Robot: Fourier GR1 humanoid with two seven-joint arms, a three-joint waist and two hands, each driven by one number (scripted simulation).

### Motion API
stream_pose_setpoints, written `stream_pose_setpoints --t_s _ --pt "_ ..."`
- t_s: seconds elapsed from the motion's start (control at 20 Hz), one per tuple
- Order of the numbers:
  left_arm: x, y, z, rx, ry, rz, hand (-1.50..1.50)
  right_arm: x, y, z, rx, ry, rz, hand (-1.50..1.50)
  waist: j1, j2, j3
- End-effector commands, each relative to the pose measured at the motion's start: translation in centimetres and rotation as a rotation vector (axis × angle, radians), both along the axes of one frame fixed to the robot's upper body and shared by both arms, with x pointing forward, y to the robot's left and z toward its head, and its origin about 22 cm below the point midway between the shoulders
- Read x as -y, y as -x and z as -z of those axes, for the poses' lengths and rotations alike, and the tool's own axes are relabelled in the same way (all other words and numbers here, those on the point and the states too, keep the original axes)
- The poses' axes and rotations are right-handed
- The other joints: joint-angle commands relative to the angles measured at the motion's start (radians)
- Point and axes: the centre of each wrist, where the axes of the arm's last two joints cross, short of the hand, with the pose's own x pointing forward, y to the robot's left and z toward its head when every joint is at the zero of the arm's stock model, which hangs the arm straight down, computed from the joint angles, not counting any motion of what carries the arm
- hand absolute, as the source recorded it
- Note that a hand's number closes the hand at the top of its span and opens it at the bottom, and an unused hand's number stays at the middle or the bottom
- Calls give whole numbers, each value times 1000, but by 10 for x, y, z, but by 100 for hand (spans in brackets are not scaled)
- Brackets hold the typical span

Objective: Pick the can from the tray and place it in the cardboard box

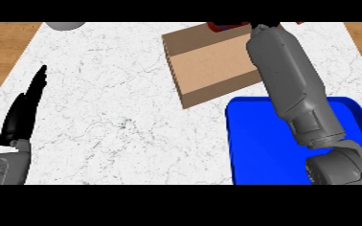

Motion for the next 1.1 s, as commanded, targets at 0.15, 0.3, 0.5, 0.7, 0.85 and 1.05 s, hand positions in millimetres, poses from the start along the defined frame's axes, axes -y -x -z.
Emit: stream_pose_setpoints --t_s 0.15,0.3,0.5,0.7,0.85,1.05 --pt "11 3 11 10 14 17 0 -2 -2 37 -124 -157 98 -150 18 9 1" --pt "14 -5 6 26 3 33 0 11 -7 28 -110 -171 79 -150 35 21 1" --pt "7 5 8 25 -9 28 0 17 -5 38 -31 -199 56 -150 37 15 2" --pt "13 -8 -1 3 9 3 0 17 -5 35 115 -234 38 -150 13 9 2" --pt "7 -7 -4 21 3 14 0 30 -10 16 227 -319 77 -150 11 7 2" --pt "0 8 7 4 -11 -3 0 35 -9 19 308 -435 123 -150 6 1 2"
